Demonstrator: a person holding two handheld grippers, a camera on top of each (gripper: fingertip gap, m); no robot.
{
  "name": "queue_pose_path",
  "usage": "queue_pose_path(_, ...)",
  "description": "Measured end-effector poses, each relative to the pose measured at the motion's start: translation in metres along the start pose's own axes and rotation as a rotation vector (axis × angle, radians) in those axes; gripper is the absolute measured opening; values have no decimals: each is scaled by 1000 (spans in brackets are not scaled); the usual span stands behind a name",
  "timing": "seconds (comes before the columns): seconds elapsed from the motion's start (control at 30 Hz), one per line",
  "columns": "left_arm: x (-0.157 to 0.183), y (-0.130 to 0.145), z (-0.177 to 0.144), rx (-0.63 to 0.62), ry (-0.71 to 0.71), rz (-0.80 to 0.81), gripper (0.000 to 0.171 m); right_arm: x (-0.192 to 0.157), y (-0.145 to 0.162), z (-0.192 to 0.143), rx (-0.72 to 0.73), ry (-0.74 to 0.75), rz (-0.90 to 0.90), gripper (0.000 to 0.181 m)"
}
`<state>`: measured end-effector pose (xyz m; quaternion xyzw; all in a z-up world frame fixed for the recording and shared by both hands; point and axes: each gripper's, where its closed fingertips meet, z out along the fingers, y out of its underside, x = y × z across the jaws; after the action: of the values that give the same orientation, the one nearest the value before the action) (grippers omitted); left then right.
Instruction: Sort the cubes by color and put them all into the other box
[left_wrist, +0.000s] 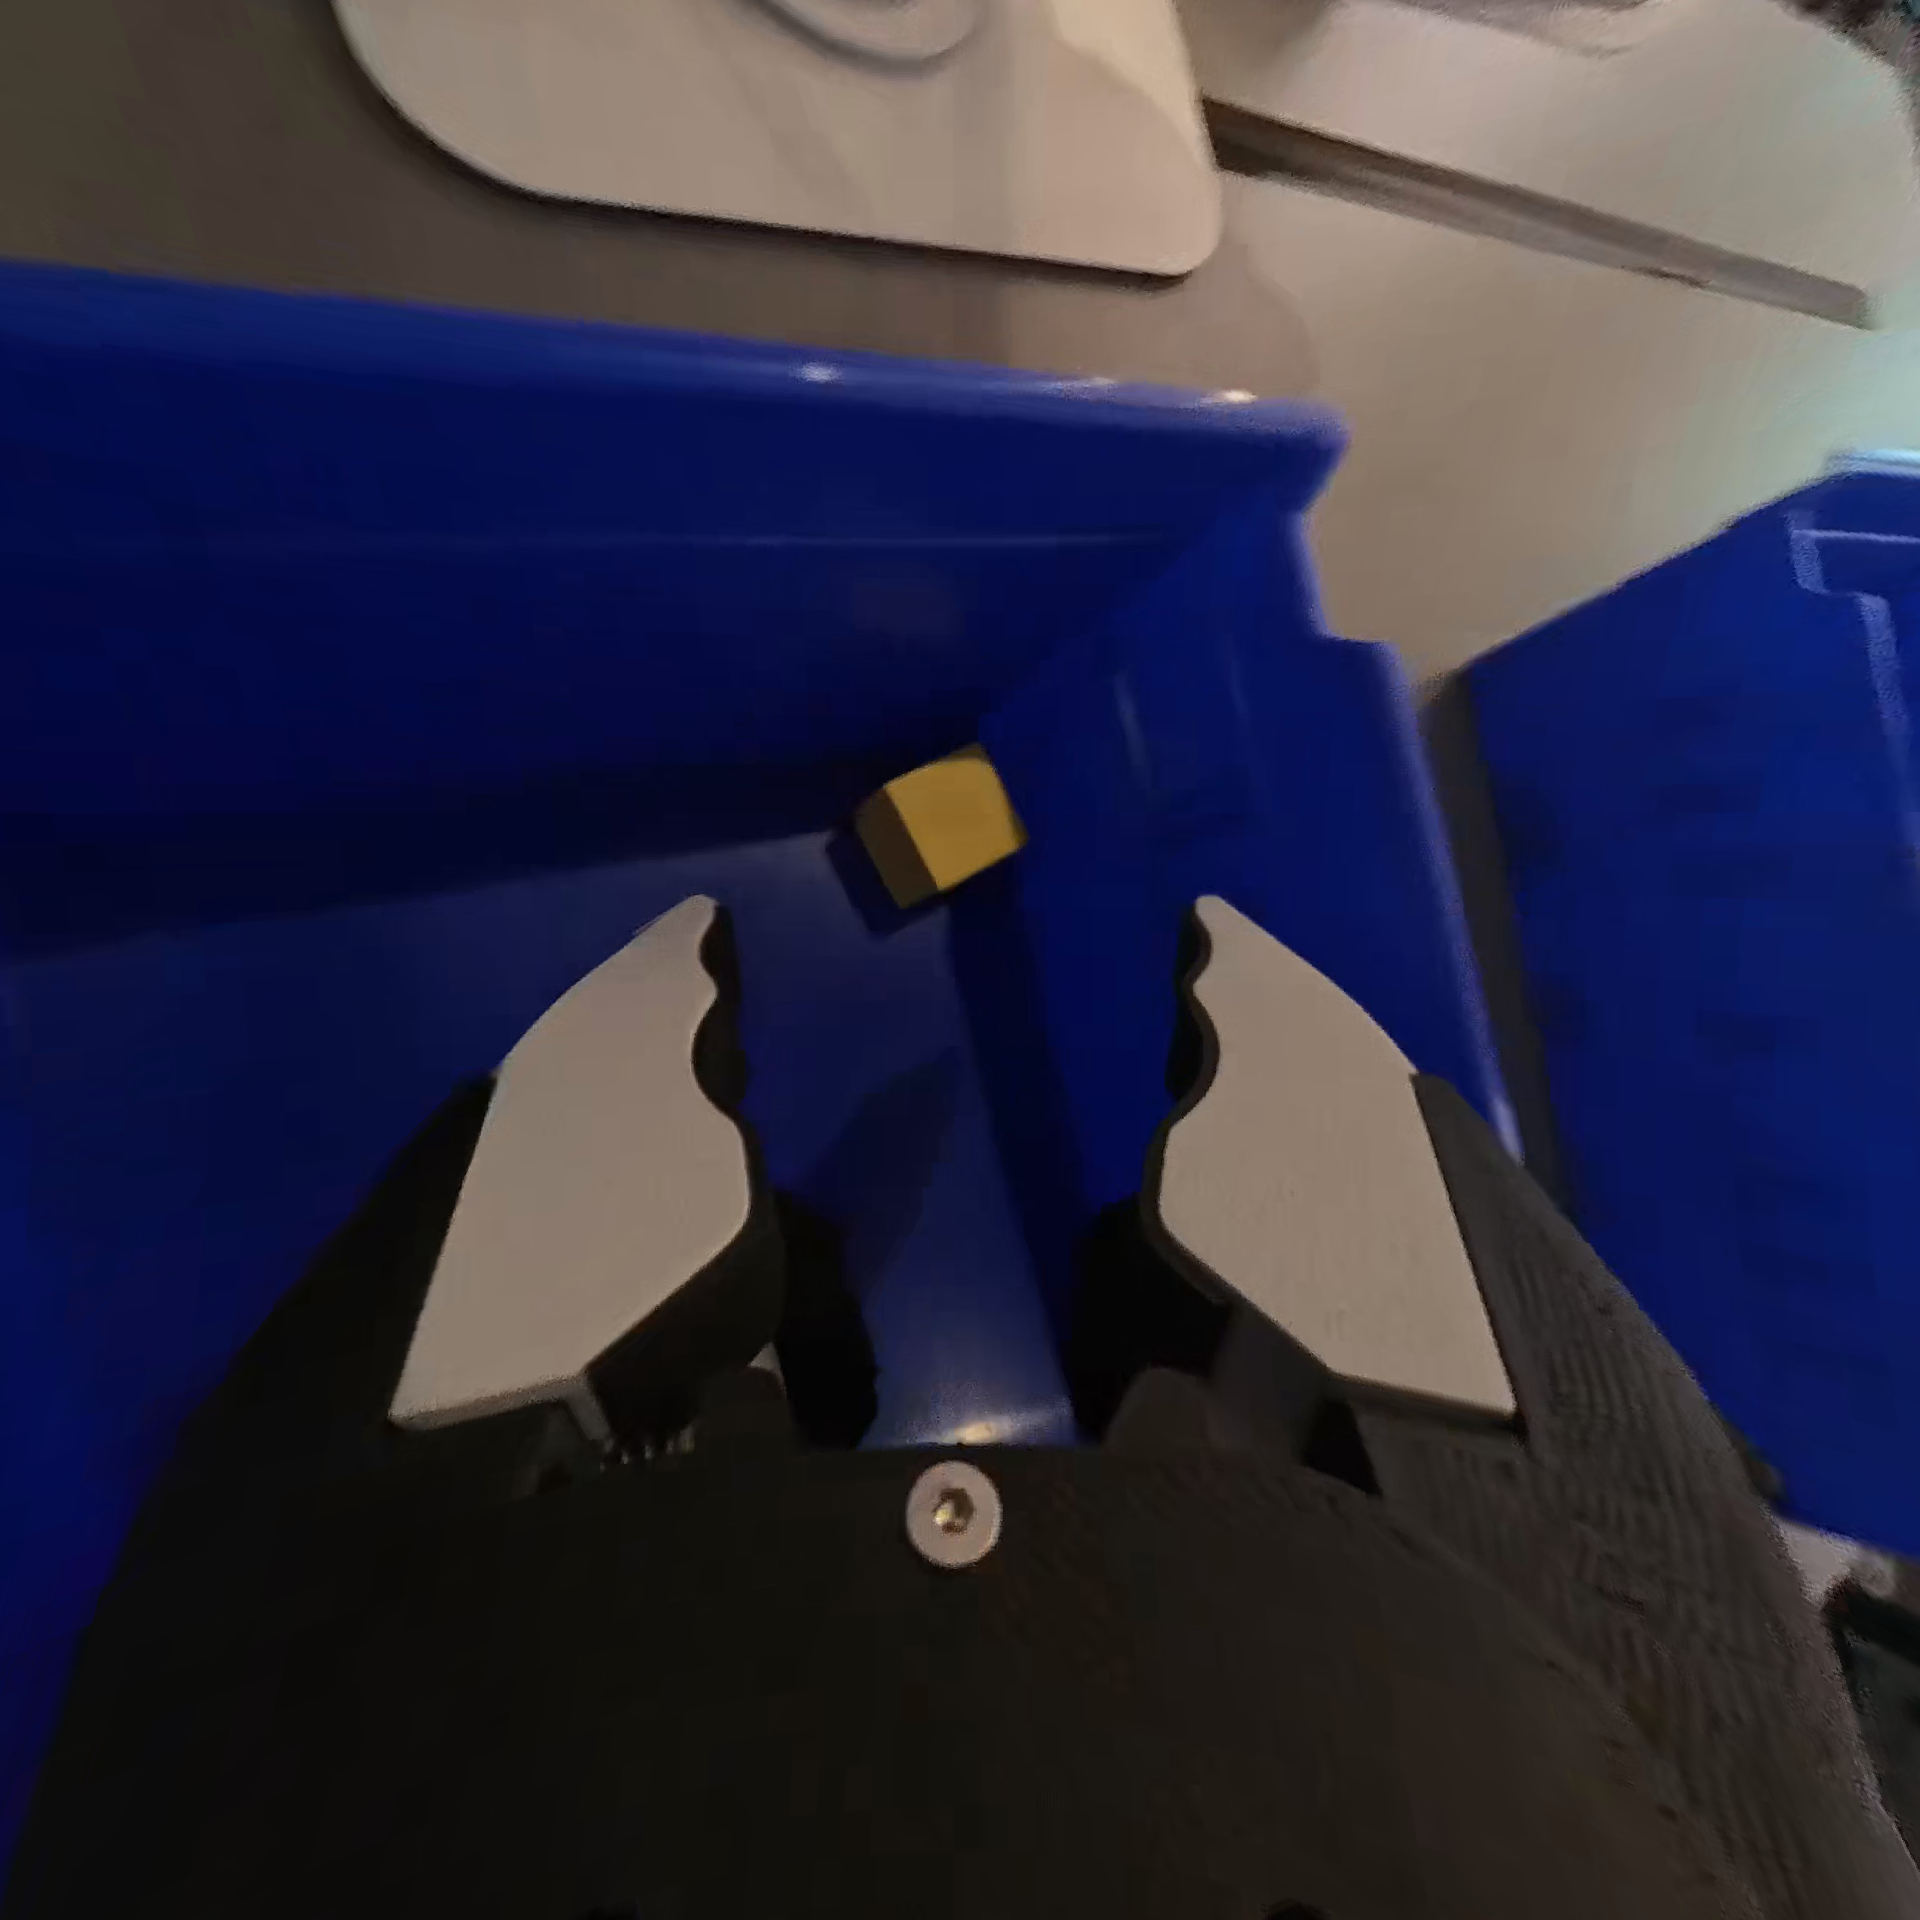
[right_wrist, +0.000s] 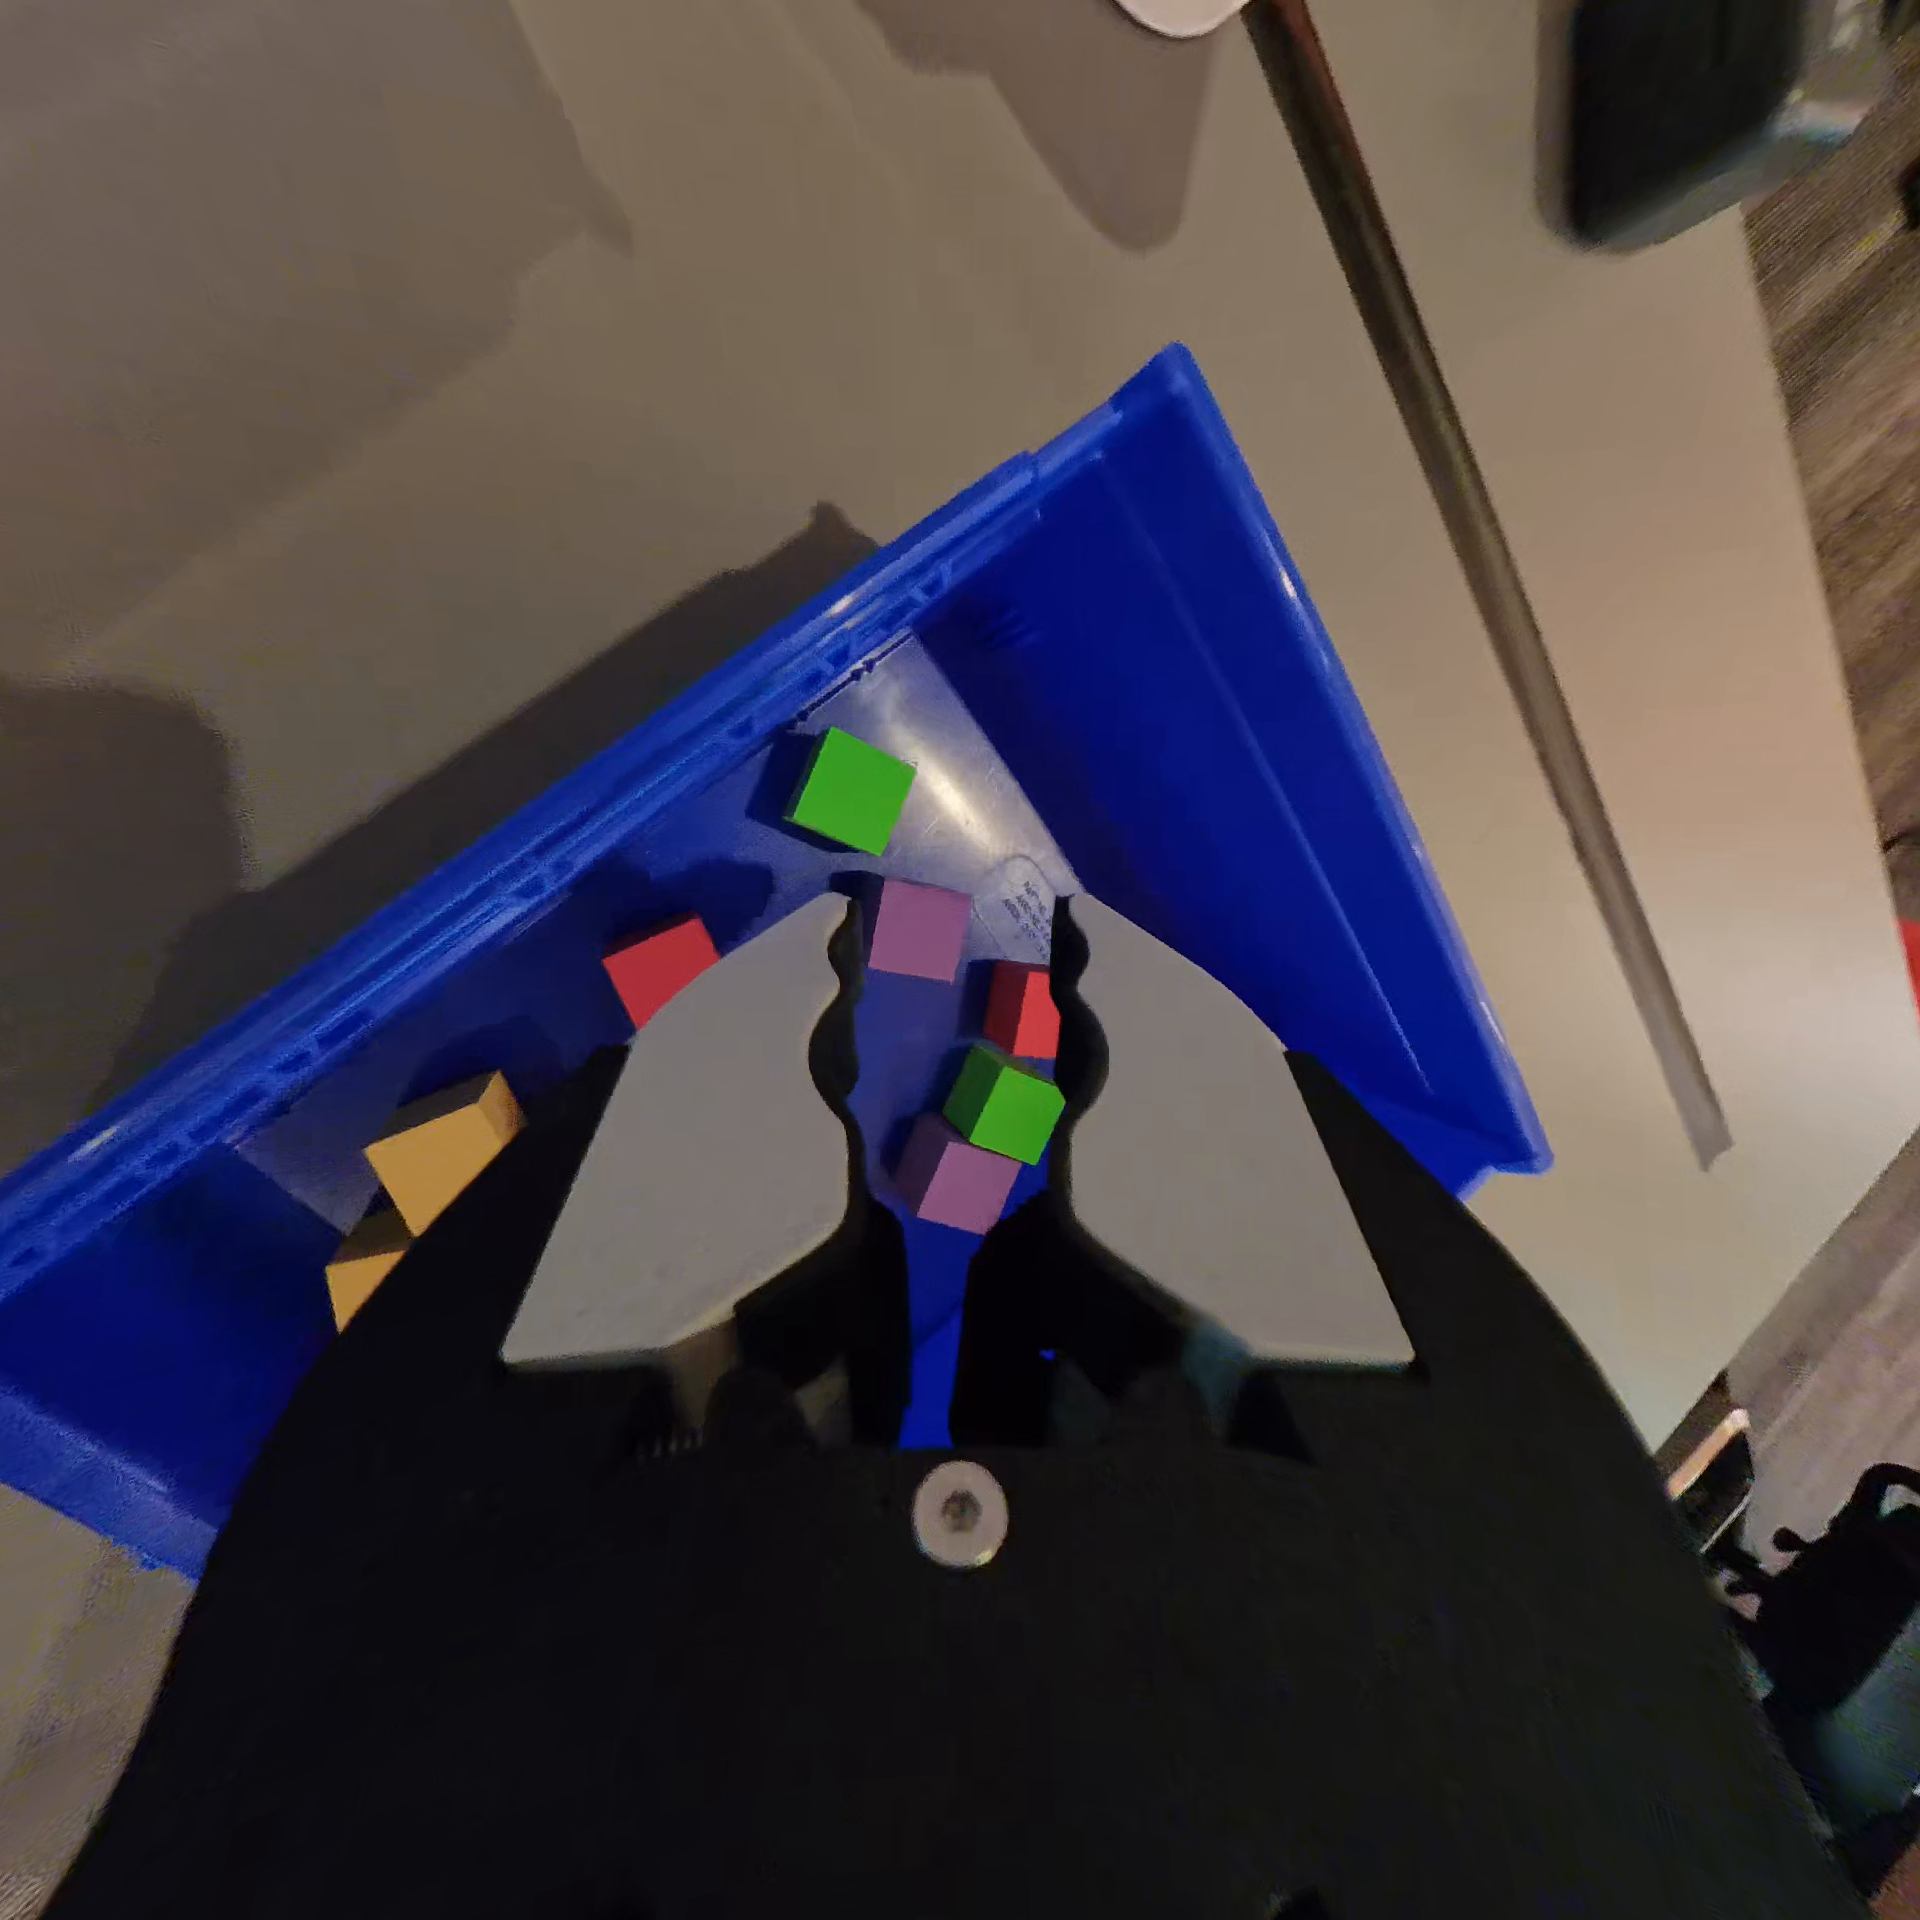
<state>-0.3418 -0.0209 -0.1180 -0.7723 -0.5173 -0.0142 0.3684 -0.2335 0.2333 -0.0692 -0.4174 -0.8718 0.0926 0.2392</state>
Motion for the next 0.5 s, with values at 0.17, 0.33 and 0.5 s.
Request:
queue_pose_path(0.17, -10, -8, 16, 22, -127, -46, 84, -4, -5, -17, 78, 14, -13, 33)
queue_pose_path(0.33, -19, -18, 27, 7, -298, -15, 83, -8, 4, -27, 106, 37, -29, 33)
queue_pose_path(0.5, -19, -14, 36, -52, -328, -15, 80, -5, 15, -36, 128, 57, -32, 32)
